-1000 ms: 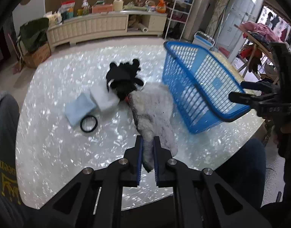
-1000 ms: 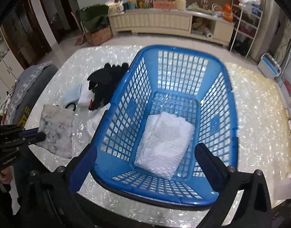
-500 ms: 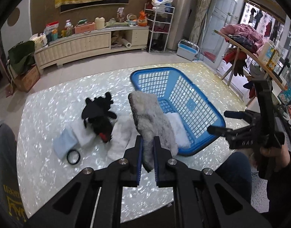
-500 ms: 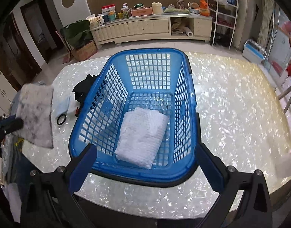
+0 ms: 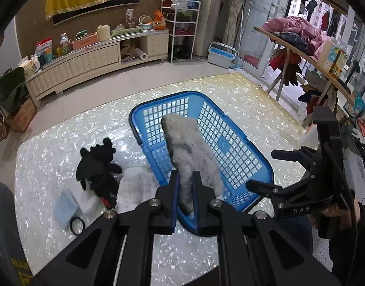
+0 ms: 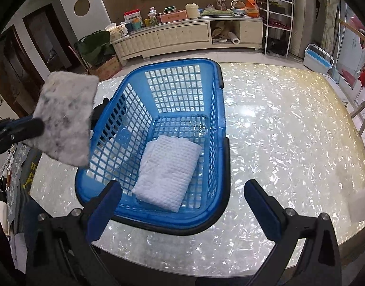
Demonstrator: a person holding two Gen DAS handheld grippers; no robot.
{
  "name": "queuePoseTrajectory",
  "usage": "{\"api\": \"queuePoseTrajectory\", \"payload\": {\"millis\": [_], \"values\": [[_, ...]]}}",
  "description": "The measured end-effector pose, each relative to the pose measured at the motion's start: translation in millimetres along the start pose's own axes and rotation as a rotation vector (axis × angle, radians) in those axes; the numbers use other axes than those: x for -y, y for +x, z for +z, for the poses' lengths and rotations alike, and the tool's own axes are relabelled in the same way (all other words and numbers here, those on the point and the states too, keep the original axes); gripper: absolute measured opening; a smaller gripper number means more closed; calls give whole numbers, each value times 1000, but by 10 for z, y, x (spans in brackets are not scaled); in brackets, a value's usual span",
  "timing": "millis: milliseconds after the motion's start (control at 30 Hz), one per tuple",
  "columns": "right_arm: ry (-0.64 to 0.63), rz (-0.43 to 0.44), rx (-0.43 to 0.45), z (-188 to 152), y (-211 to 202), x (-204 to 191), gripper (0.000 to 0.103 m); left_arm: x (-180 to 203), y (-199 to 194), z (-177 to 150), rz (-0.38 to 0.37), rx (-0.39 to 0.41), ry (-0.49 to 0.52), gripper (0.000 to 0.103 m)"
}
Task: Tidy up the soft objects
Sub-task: 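Carry the grey fuzzy cloth into the basket and release it, left gripper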
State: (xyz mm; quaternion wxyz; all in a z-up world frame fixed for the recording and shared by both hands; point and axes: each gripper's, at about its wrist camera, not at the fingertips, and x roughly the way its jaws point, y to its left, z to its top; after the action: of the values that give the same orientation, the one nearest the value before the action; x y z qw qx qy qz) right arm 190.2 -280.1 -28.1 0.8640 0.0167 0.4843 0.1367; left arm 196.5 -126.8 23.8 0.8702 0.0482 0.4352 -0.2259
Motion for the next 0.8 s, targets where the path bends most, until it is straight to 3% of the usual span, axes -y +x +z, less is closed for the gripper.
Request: {"api": "queuePoseTrajectory", "payload": {"millis": [467,800], "values": [[10,-46,-26,68,163,164,103,134,551,388,-16,-69,73,9],[64,-8,-23,88,311,238,103,40,1153,586,-38,-169,70,9]]}}
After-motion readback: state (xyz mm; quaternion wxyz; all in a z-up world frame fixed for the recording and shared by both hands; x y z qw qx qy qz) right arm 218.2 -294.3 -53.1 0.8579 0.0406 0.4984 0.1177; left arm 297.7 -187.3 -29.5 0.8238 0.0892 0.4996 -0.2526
